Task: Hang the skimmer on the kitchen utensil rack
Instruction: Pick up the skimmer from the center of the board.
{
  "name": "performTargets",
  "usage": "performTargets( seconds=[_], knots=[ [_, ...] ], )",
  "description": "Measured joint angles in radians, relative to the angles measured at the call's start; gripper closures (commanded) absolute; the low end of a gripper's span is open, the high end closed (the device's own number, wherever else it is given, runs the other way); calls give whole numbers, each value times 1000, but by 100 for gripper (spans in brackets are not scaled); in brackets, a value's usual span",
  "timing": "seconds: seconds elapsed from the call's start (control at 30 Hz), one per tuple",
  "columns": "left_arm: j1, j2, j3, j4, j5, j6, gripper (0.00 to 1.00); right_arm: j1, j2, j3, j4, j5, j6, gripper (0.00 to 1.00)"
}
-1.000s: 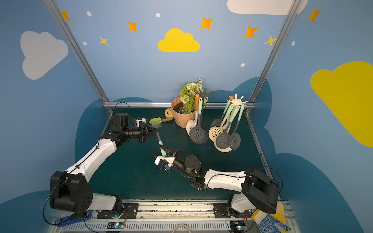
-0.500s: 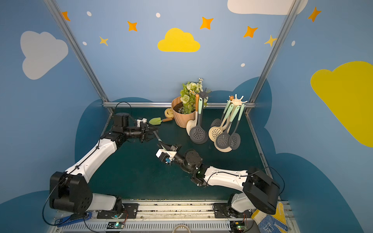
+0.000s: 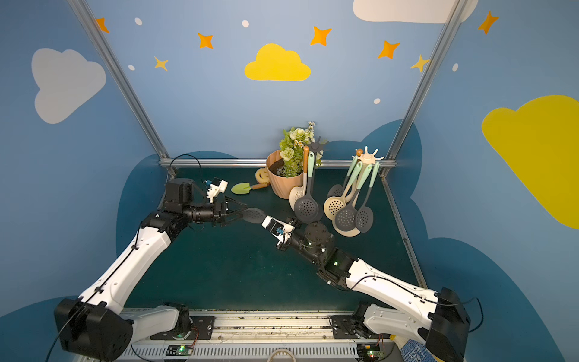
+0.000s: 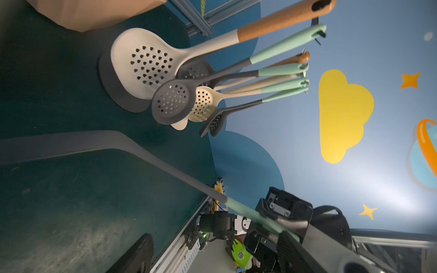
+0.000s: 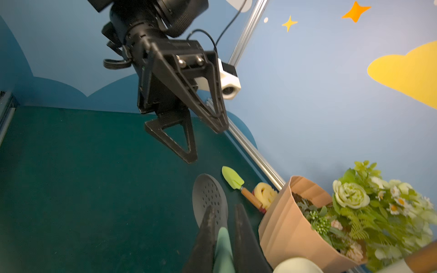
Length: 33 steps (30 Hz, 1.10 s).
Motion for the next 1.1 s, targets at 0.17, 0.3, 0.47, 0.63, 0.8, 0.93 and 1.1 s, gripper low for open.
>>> performTargets(
  seconds=[0.17, 0.3, 0.47, 0.63, 0.8, 0.93, 1.1],
  knots=[
    [-59, -40, -5, -55, -10, 232, 20, -21, -56, 27, -196, -1, 51, 100],
    [-146, -130, -24, -72, -80, 485, 21, -40, -82, 106, -359, -16, 87, 100],
    [-227, -173, -85, -38, -143, 738, 24, -77, -114, 189, -517, -66, 132, 100],
    [-274, -70, -74, -13, -175, 882, 31, -109, -134, 253, -650, -139, 169, 100],
    [-320, 24, -41, 35, -193, 964, 37, -128, -139, 300, -737, -205, 188, 100],
    [-358, 76, -1, 69, -212, 1022, 40, -143, -138, 323, -781, -245, 201, 100],
    [-401, 132, 42, 86, -220, 1084, 44, -179, -121, 363, -808, -294, 221, 100]
  ],
)
